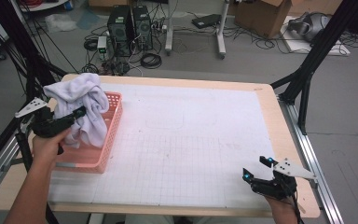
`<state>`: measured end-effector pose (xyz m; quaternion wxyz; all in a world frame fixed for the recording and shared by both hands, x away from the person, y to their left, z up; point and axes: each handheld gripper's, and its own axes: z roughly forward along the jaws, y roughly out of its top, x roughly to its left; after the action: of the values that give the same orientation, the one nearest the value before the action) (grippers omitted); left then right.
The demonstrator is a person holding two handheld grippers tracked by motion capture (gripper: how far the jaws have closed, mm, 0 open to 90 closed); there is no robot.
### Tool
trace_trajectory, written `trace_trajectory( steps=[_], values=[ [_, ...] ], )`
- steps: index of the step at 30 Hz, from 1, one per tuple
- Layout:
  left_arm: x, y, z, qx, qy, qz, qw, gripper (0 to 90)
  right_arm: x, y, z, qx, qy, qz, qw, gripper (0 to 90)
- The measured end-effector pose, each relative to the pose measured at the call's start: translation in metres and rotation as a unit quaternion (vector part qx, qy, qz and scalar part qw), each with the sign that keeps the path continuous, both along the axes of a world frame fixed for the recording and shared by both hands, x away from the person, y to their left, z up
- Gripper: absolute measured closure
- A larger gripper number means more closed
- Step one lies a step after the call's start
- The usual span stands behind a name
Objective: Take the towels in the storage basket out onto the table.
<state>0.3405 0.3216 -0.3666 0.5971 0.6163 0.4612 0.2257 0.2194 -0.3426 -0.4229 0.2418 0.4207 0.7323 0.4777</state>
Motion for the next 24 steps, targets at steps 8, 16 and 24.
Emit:
trace_trajectory(
  steps=[8, 16, 24],
  values=[
    [-0.007, 0.006, 0.009, -0.011, -0.030, -0.017, 0.9993, 62.6, 0.001, 0.000, 0.000, 0.001, 0.001, 0.001, 1.0000, 16.5],
    [-0.017, 0.006, 0.029, -0.025, -0.062, -0.047, 0.9966, 62.6, 0.002, 0.000, 0.000, 0.007, 0.001, 0.001, 1.0000, 16.5],
    [-0.024, -0.001, 0.046, -0.024, -0.082, -0.087, 0.9925, 62.6, 0.002, 0.002, 0.002, 0.010, -0.004, 0.001, 0.9999, 16.5]
  ],
)
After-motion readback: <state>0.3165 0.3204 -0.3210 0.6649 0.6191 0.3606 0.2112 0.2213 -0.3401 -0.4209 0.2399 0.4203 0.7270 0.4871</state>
